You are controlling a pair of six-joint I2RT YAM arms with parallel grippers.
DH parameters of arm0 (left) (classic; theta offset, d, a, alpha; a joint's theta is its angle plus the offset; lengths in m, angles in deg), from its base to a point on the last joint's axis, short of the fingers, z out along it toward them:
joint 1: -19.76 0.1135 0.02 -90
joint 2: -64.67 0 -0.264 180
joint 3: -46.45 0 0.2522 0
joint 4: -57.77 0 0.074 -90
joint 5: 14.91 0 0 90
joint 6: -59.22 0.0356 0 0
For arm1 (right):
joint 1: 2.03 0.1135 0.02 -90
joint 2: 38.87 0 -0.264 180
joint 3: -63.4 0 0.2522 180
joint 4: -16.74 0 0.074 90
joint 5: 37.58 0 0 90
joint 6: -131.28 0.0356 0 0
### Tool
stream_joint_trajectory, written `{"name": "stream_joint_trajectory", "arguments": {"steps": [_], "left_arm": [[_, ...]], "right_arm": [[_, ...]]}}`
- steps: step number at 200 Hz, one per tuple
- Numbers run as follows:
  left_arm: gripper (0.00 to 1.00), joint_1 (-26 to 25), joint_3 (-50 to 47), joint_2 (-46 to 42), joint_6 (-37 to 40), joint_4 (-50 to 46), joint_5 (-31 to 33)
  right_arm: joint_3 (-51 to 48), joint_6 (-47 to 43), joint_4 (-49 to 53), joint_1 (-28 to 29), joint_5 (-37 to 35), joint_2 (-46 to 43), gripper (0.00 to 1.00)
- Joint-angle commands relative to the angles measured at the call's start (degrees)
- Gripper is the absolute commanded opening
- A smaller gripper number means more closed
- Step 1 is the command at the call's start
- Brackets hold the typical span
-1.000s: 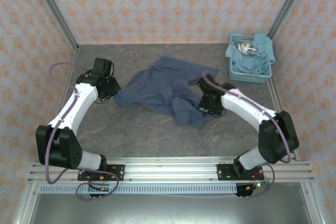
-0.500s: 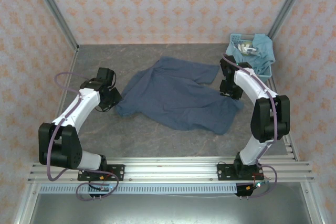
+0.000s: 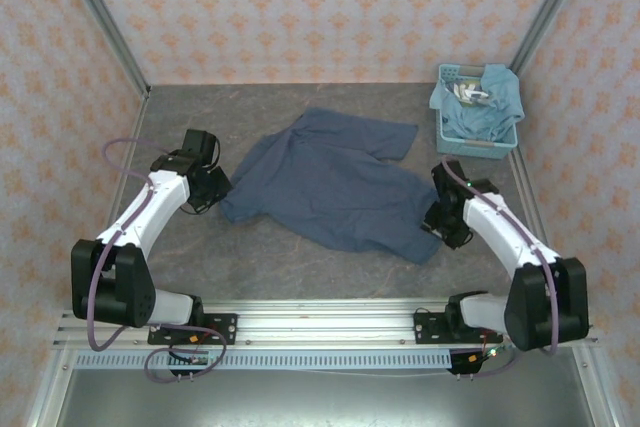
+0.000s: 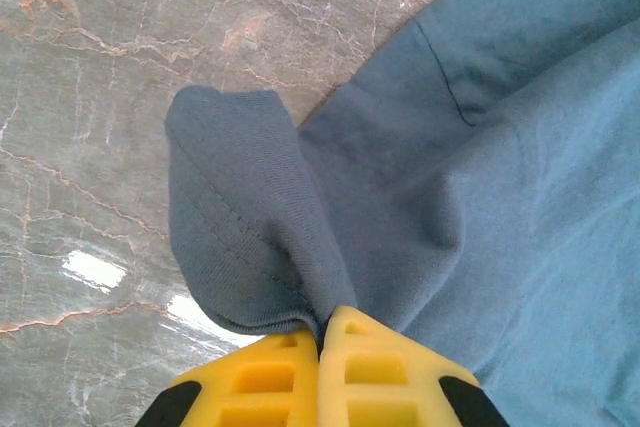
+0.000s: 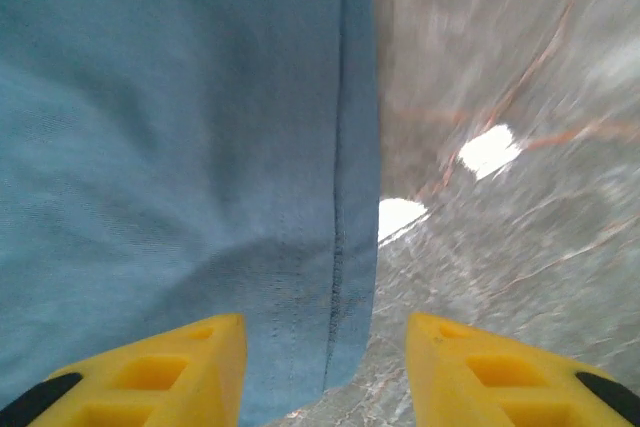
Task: Fold and stack the t-shirts
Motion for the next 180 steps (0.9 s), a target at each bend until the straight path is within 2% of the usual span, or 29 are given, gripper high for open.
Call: {"name": "stream_joint_trajectory", "arguments": {"steps": [1, 12, 22, 35, 47, 77, 126, 157, 180], "left_arm": [[0.0, -0.1, 1.1, -0.8, 1.1, -0.1, 0.4], [0.0, -0.1, 1.1, -0.8, 1.1, -0.1, 0.3], [0.0, -0.1, 1.2, -1.0, 1.0, -0.1, 0.3], [0.0, -0.1, 1.1, -1.3, 1.0, -0.1, 0.4], [0.0, -0.1, 1.1, -1.5, 1.0, -0.2, 0.7], [0.0, 0.0, 1.1, -1.9, 1.1, -0.3, 1.2], [0.0, -0.1, 1.9, -0.8, 0.6, 0.5, 1.6], [0.0, -0.1, 3.4, 0.5, 0.7, 0.6, 1.7], [0.0, 0.0, 4.2, 1.9, 0.6, 1.0, 1.3]], "right_arm": [[-2.6, 5.6, -7.8, 0.3, 4.5, 3.8, 0.44], [-2.8, 5.8, -9.2, 0.2, 3.2, 5.6, 0.41], [-2.4, 5.5, -10.1, 0.1, 1.9, 7.2, 0.33], [-0.7, 4.6, -9.9, -0.3, 0.1, 8.9, 0.13], [1.8, 3.4, -8.4, -0.4, -2.2, 9.5, 0.0], [9.7, 0.7, -1.9, -0.5, -7.9, 7.5, 0.0], [19.8, -1.8, 4.3, -1.2, -11.0, 8.1, 0.0], [24.6, -4.0, 1.7, -3.9, -10.2, 14.0, 0.0], [30.2, -6.4, -0.8, -5.2, -8.8, 22.4, 0.0]]}}
